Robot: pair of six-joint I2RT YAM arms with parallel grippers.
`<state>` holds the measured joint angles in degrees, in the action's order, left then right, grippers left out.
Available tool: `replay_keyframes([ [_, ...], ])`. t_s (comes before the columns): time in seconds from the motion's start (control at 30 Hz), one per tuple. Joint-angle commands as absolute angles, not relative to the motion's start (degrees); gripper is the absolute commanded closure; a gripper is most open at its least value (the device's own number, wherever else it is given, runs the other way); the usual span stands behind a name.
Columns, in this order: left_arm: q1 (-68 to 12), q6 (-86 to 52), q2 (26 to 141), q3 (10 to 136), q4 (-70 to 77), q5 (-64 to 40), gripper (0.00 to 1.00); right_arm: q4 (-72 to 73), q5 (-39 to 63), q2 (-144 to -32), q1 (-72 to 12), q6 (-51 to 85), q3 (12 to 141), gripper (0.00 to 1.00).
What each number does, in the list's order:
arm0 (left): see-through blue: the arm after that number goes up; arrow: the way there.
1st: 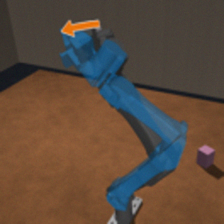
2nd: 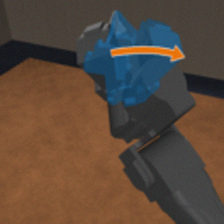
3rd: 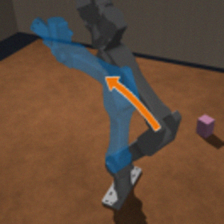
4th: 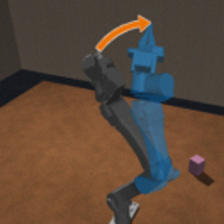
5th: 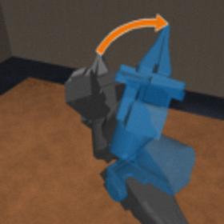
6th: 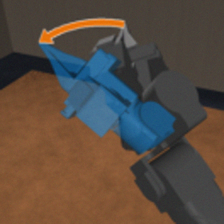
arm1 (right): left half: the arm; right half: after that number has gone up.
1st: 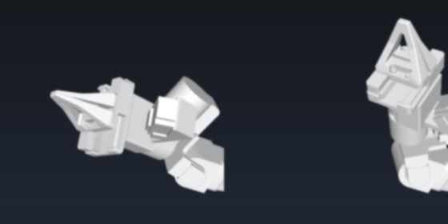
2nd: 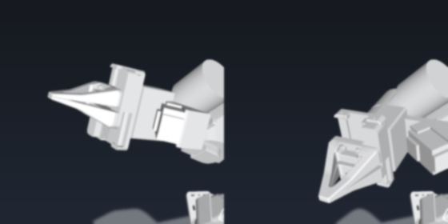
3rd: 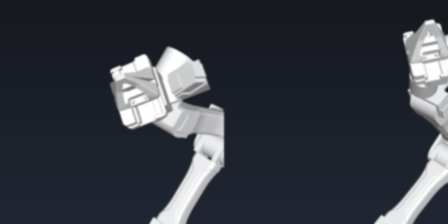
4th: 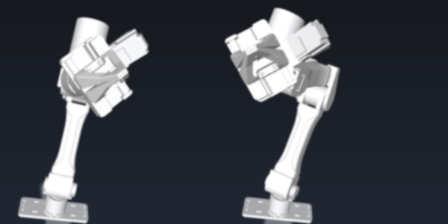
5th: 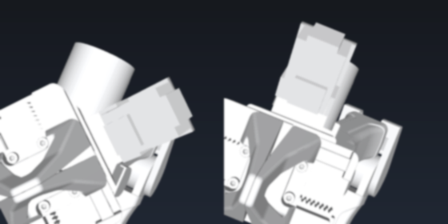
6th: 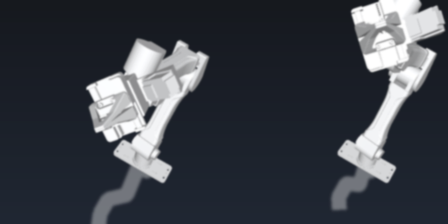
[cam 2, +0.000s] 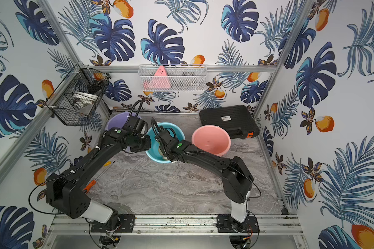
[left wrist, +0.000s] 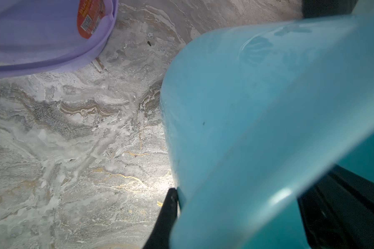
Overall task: Wipe the inside of the bucket with a cloth
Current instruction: Wipe the dirt from the inside of the bucket.
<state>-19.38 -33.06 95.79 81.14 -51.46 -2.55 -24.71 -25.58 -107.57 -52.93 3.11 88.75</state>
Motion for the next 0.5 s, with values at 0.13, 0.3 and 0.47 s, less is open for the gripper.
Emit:
replay_keyframes([
  [0.13, -19.33, -32.71, 96.15, 81.7, -50.7, -5.05, 1.0, -28.56, -24.49, -111.54, -51.93, 0.69, 89.91, 1.0],
  [0.3, -19.34, -32.87, 96.54, 81.61, -50.28, -7.17, 1.0, -31.53, -24.31, -115.0, -49.47, 1.67, 93.3, 1.0],
  [0.47, -19.34, -32.52, 96.25, 81.34, -50.54, -7.86, 1.0, -34.01, -26.28, -119.94, -48.12, 2.4, 97.97, 1.0],
])
